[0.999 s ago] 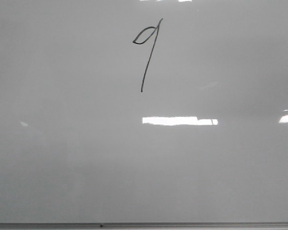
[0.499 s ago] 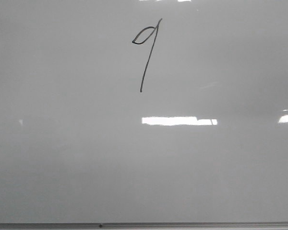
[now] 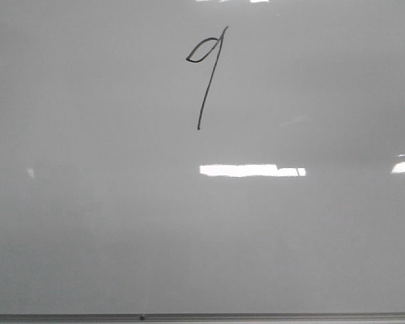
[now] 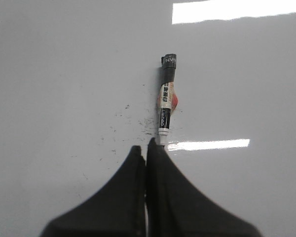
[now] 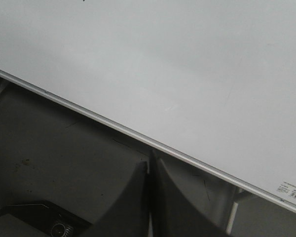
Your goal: Write number 9 on whiteboard
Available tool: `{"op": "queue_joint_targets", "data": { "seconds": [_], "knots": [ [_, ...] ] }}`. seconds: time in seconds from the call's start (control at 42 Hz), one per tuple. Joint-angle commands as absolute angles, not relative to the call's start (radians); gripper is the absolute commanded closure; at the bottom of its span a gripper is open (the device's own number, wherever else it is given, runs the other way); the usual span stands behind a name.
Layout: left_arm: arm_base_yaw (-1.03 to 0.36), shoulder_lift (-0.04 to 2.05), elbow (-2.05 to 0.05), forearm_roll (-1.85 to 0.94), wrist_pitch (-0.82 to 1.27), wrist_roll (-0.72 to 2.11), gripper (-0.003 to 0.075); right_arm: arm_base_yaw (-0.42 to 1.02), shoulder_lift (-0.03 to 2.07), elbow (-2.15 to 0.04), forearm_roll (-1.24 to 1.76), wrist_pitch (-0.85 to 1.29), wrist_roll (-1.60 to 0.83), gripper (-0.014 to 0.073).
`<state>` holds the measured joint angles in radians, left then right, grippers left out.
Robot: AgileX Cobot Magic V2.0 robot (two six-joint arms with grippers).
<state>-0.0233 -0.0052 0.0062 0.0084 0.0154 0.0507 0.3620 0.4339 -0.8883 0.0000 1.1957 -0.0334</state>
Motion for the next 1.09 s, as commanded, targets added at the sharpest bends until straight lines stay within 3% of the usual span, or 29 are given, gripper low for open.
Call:
{"op": "queue_joint_targets", "data": {
  "seconds": [0.0,0.666,1.07],
  "knots": [
    [-0.023,-0.024,0.008,0.000,-0.070,0.047,0.0739,0.357,0.444,-0.908,0.000,1.133,-0.042,0.0662],
    [-0.023,-0.024,0.008,0.000,-0.070,0.047,0.0739,0.322,0.410,-0.876,0.000,1.101,-0.042,0.0662],
    [-0.023,-0.024,0.008,0.000,-0.070,0.047,0.0739,0.044,0.122,-0.405,0.000,0.446,-0.042,0.0662]
  ]
}}
